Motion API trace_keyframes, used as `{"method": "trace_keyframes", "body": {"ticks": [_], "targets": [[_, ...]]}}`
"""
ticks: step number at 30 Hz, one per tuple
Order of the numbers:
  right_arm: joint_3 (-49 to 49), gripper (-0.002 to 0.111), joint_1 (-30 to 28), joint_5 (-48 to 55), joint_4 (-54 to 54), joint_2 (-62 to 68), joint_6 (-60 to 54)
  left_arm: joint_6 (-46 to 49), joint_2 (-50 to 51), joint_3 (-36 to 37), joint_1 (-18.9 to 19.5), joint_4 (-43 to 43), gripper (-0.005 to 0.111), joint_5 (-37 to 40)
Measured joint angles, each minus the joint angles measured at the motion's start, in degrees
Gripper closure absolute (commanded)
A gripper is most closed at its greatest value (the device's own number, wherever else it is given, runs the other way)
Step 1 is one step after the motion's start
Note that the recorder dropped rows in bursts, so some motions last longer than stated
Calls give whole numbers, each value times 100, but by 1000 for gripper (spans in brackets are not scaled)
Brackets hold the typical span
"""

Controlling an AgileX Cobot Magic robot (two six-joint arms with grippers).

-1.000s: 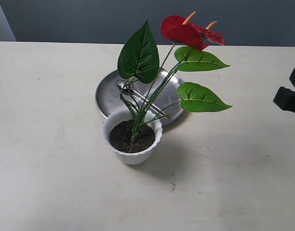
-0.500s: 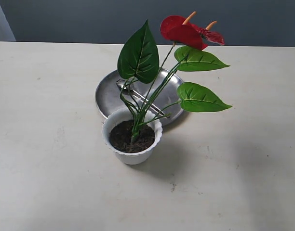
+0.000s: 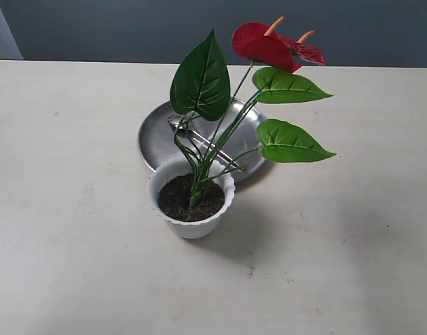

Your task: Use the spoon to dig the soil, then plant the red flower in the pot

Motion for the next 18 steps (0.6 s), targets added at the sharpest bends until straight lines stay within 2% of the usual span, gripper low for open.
{"method": "trace_keyframes", "body": {"ticks": [2,4,7,12,18], "targets": [[0,109,-115,44,-1276,-13,1198,0,0,0,0,0,106,0],[0,109,-288,71,-2888,-22,2854,0,0,0,0,0,106,0],[-11,109,-542,261,-4663,-78,4794,0,0,0,0,0,106,0],[-11,109,-868,852,-6263,-491,6030,0,0,0,0,0,106,0],[19,109,-1082,1222,-7026,-915,6905,0,0,0,0,0,106,0]]}}
